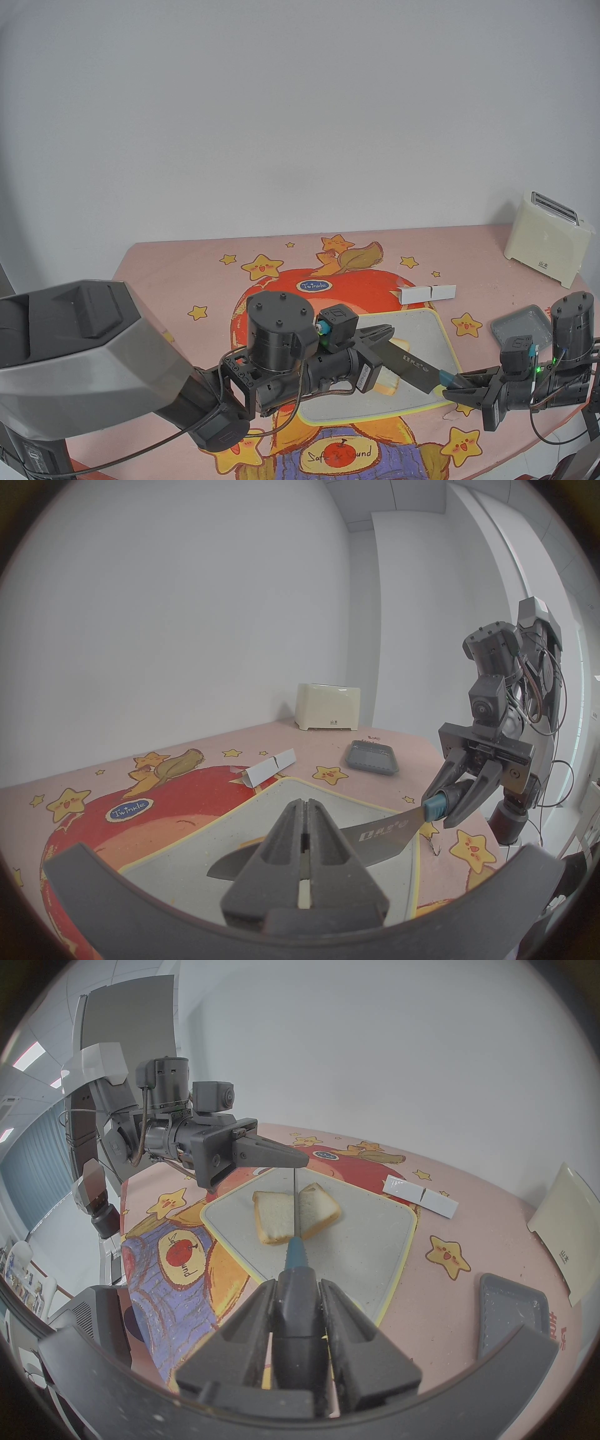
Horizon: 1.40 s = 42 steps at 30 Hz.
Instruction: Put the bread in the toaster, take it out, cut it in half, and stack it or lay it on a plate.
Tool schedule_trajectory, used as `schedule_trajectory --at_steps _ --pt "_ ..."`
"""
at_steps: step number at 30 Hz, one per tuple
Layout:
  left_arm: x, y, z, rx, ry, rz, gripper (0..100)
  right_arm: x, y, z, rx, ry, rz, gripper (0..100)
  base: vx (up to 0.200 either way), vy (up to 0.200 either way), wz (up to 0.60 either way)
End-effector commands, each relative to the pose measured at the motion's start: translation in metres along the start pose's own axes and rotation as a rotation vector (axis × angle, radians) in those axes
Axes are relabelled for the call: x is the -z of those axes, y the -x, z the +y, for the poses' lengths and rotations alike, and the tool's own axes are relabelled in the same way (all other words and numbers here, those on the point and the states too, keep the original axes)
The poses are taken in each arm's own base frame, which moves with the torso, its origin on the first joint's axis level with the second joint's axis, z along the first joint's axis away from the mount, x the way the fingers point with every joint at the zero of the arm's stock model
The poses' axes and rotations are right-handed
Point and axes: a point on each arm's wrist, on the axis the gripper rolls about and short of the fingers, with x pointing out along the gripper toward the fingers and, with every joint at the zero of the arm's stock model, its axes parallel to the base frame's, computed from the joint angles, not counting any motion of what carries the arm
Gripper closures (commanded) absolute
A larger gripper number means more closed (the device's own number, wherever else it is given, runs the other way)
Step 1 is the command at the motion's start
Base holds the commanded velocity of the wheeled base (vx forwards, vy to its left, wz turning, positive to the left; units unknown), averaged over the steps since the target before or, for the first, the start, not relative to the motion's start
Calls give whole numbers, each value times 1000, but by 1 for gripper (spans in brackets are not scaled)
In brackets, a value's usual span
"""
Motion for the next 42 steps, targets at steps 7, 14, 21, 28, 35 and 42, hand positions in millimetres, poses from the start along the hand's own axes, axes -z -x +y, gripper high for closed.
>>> schedule_trajectory --at_steps 7,14,21,28,35,42 --pt "4 2 0 -2 4 10 100 -7 2 0 1 4 -32 100 0 0 0" --pt "11 -1 2 -5 8 30 100 -6 1 0 2 5 -40 100 0 0 0" --pt "13 0 1 -5 9 36 100 -3 -1 0 0 6 -23 100 0 0 0" --pt "10 1 1 -4 7 27 100 0 -2 0 -2 5 -3 100 0 0 0" --pt "-3 -5 2 -4 -2 -24 100 0 -1 0 0 6 -12 100 0 0 0" --pt "-14 -12 3 -3 -6 -71 100 -2 0 1 -1 9 -21 100 0 0 0"
